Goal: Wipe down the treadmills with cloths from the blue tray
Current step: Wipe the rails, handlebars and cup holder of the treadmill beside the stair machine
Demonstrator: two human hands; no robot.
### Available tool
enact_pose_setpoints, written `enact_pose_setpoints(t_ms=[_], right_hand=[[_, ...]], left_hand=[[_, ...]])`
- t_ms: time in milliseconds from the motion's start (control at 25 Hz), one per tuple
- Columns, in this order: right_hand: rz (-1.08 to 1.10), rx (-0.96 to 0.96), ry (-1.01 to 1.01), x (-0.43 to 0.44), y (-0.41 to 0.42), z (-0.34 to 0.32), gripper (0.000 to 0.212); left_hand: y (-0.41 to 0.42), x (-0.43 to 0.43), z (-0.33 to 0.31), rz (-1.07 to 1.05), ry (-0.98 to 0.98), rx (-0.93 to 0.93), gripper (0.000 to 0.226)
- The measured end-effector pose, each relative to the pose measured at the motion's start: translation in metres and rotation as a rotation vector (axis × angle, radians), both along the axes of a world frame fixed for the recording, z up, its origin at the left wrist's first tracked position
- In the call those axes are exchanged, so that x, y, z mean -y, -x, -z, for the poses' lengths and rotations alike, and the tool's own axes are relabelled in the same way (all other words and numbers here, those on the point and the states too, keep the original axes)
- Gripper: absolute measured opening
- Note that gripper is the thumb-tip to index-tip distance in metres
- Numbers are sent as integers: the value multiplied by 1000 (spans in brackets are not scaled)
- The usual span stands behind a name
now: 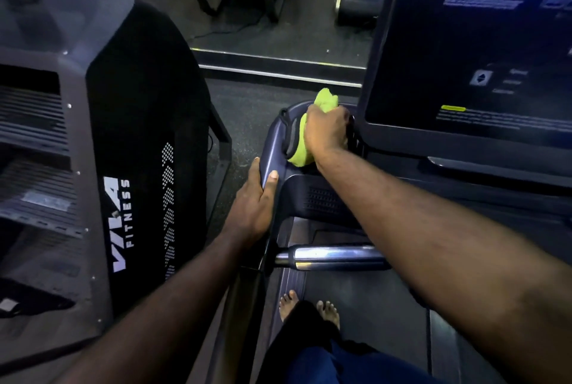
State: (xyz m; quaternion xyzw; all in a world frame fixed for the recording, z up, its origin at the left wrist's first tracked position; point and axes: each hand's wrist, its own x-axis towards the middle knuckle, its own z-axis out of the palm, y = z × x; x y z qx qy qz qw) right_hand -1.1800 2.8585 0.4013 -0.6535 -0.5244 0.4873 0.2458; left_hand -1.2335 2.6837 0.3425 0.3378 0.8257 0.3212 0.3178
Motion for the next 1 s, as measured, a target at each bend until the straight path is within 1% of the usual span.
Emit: enact_pose_setpoints(t_ms=[40, 80, 120, 160, 240, 280, 320, 360, 440, 480, 520, 560, 680, 720, 760, 800, 840, 920, 1000], right_hand=[[-50, 17, -41, 5, -5, -2, 39], [-154, 80, -96, 15, -14, -5, 39], [-325, 182, -175, 24, -27, -7, 40], [-556, 331, -284, 32, -42, -10, 39], [-1038, 755, -508, 46, -64, -25, 32], [-1191, 928, -588, 49, -69, -31, 29], [-1268, 1040, -638, 47, -68, -37, 28], [-1316, 1106, -657, 41, -63, -42, 29], [-1373, 1175, -657, 26, -48, -51, 30], [-1372, 1174, -644, 19, -42, -52, 30], [-1338, 1129, -590, 13, -35, -51, 32], [-1250, 1034, -510, 9, -30, -51, 37], [-849, 673, -229, 4, -16, -39, 49], [-680, 546, -189, 2, -11, -32, 50], [-527, 447, -187, 5, -7, -22, 50], [-392, 365, -229, 12, -6, -11, 50], [-300, 295, -323, 23, -5, -2, 51], [-245, 191, -522, 37, -3, 17, 59], [-262, 173, -621, 22, 2, 26, 64]], left_hand=[[-1, 0, 0, 1, 10, -18, 66], [0, 1, 1, -2, 19, -31, 65], [1, 1, 2, -1, 23, -37, 65], [1, 1, 2, 4, 16, -39, 67], [0, 3, 2, -1, 9, -45, 72], [-1, 3, 2, -3, 12, -48, 72], [-2, 4, 3, 4, 12, -45, 71], [-2, 5, 3, 7, 6, -37, 71], [2, 5, 6, 8, -9, -36, 72], [4, 4, 8, 11, -11, -34, 71], [6, 3, 10, 6, -15, -24, 69], [7, 2, 11, 4, -27, -13, 67], [6, 2, 10, 5, -58, 7, 65], [7, 1, 10, 2, -60, 4, 64], [7, 1, 10, -1, -55, 2, 64], [7, 1, 9, 1, -50, 6, 64], [7, 1, 9, 6, -47, 9, 64], [6, 2, 7, 11, -39, 17, 66], [7, 1, 6, 8, -15, 11, 69]])
